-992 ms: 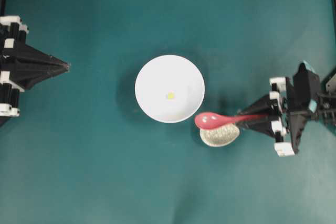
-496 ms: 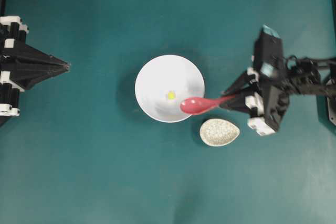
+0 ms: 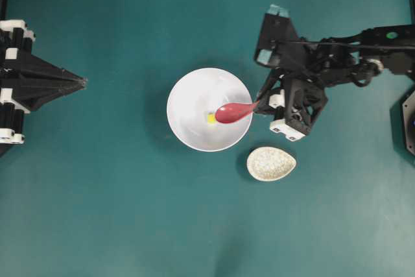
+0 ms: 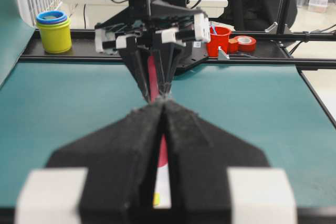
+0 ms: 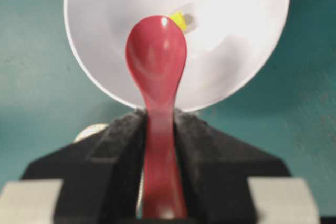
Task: Scoop the yellow hexagonal prism block from the bowl with a spoon using the right arm.
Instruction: 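Carry the spoon left and lower its bowl into the white bowl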
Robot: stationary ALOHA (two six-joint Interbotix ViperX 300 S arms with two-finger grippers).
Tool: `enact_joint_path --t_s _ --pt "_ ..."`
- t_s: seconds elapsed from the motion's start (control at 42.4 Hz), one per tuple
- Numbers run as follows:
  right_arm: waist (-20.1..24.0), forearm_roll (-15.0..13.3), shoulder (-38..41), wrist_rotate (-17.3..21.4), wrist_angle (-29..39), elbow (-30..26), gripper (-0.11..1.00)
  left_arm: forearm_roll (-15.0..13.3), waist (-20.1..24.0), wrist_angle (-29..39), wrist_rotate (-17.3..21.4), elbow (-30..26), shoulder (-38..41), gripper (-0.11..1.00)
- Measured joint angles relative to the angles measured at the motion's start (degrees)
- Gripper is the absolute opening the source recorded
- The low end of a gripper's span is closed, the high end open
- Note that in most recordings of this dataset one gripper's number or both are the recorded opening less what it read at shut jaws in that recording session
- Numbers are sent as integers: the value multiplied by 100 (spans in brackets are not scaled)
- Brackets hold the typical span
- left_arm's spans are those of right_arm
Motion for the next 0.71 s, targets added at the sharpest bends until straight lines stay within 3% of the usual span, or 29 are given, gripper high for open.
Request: enact_joint_path --t_s 0.401,0.708 --pt "0 -870 571 536 1116 -729 24 -9 0 0 0 0 -9 0" --pt "35 -949 870 527 1239 -958 24 0 0 0 0 0 -9 0"
